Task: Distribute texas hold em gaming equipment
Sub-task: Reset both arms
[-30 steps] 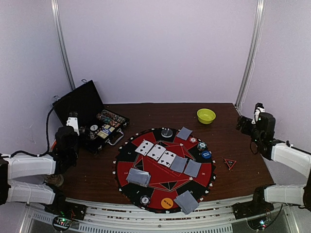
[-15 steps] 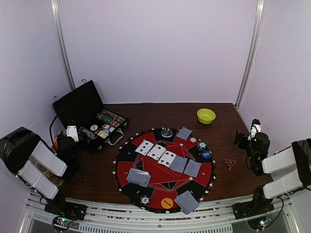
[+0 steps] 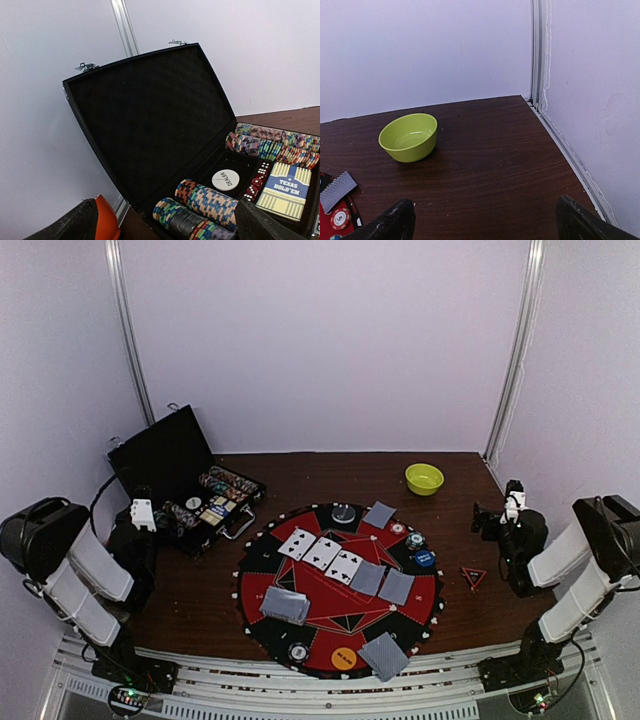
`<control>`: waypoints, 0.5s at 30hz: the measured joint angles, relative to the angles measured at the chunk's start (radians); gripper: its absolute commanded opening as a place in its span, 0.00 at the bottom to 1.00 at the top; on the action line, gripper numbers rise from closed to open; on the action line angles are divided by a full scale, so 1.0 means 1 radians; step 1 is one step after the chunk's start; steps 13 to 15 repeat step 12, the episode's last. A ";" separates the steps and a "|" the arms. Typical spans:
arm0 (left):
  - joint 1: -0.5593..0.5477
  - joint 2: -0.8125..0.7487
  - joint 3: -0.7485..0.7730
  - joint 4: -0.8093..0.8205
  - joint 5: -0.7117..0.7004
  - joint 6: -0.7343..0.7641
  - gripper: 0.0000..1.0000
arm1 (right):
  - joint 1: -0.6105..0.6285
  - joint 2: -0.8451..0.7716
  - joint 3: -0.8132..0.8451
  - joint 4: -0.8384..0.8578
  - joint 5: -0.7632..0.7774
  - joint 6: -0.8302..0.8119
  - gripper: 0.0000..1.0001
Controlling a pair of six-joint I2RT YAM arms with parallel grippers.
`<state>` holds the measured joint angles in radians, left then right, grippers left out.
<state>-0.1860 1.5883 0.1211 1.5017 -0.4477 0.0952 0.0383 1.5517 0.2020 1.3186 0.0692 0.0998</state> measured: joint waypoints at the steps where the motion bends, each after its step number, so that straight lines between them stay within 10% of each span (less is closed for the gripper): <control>1: 0.006 -0.001 0.002 -0.010 0.019 -0.003 0.98 | 0.000 0.000 0.008 0.000 -0.004 -0.001 1.00; 15: 0.044 -0.001 0.053 -0.087 0.103 -0.037 0.98 | 0.000 0.000 0.010 0.008 -0.011 -0.009 1.00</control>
